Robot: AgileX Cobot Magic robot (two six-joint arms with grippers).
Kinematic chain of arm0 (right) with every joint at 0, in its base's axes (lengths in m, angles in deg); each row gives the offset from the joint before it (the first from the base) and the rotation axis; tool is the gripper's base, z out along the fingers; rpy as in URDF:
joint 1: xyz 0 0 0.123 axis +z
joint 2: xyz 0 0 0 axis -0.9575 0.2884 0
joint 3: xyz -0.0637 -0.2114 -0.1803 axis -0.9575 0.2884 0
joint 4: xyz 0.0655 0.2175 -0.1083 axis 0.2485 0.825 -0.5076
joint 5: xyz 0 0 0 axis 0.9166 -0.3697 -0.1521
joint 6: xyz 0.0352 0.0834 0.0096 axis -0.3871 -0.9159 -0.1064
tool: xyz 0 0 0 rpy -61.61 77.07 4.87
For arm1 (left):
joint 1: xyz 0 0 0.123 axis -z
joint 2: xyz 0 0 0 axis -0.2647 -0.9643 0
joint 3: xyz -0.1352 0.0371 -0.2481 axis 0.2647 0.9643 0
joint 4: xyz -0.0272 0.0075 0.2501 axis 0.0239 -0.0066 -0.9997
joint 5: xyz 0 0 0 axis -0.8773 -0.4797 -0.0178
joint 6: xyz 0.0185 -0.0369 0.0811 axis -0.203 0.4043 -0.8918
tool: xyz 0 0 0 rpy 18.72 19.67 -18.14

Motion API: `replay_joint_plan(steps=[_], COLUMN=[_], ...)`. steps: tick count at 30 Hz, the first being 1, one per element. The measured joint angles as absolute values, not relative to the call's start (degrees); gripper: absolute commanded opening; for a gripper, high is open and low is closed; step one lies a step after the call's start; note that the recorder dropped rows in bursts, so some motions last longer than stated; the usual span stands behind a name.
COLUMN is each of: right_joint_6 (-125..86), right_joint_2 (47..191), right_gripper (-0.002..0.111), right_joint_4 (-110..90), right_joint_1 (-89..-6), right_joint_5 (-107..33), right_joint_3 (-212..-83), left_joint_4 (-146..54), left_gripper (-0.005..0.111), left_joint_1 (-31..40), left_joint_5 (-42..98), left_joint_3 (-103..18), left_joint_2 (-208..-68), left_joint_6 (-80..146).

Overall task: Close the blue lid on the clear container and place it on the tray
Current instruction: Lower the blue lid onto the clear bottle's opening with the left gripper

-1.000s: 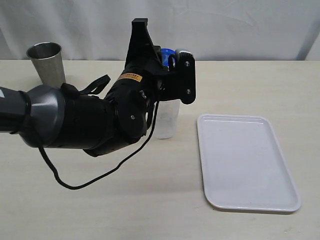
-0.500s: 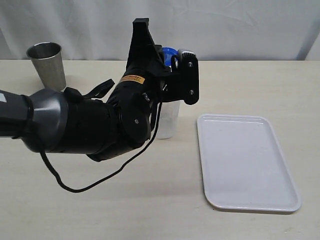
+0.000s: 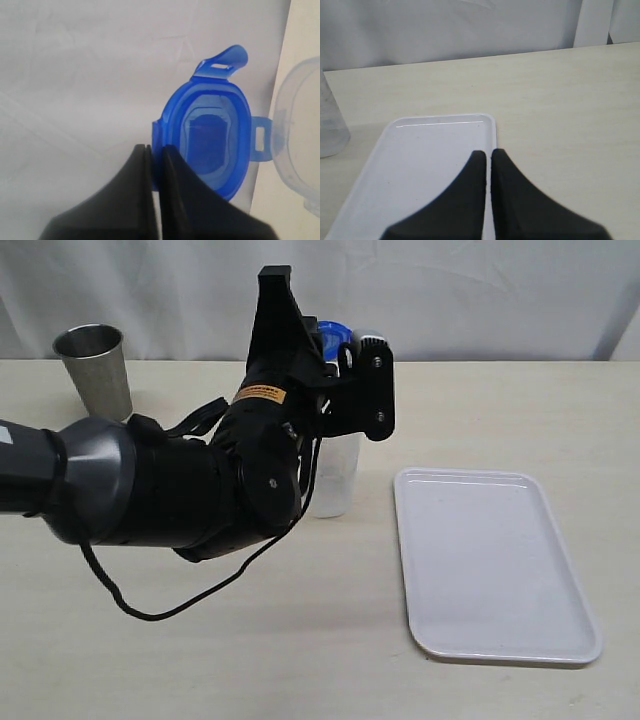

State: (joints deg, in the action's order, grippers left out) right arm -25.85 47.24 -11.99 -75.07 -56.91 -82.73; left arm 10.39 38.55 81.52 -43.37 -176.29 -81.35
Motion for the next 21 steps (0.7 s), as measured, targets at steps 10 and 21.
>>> replay_joint_plan(steps=[10,21], right_joint_6=[-25.9,-25.9], right_joint_2=[47.2,47.2], right_gripper=[0.005,0.005], right_joint_4=[-12.0,-12.0], right_joint_1=[-75.1,-75.1], right_joint_5=[-56.9,-56.9], right_joint_3=[-82.7,-82.7], left_joint_4=[9.3,8.0], left_gripper=[0.0,0.0], left_joint_1=[38.5,41.2], left_joint_5=[81.6,82.6], left_joint_3=[-43.4,-43.4], left_joint_2=[-176.3,-176.3], left_joint_6=[-81.4,-81.4])
